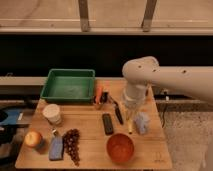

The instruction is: Place banana in red bowl

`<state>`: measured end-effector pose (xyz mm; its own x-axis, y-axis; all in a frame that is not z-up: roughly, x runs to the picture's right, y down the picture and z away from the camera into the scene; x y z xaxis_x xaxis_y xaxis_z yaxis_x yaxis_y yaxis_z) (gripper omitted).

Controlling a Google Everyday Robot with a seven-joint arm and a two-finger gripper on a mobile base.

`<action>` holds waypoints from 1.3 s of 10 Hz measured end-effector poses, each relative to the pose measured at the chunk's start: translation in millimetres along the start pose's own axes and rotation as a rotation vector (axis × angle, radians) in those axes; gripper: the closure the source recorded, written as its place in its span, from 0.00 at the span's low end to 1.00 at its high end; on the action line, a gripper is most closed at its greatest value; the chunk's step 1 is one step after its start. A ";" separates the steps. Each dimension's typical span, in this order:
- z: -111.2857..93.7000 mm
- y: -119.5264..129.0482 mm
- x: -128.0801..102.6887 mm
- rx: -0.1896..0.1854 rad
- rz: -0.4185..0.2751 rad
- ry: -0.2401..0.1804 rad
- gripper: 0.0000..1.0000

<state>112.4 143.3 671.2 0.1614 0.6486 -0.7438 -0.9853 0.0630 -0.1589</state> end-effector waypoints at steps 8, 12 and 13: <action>70.1 35.0 52.8 -0.068 -0.063 0.187 0.94; 94.3 33.4 59.4 -0.125 -0.062 0.262 0.54; 96.0 34.6 59.9 -0.128 -0.068 0.271 0.44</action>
<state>82.6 257.1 683.4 0.2525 0.4190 -0.8722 -0.9595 -0.0080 -0.2816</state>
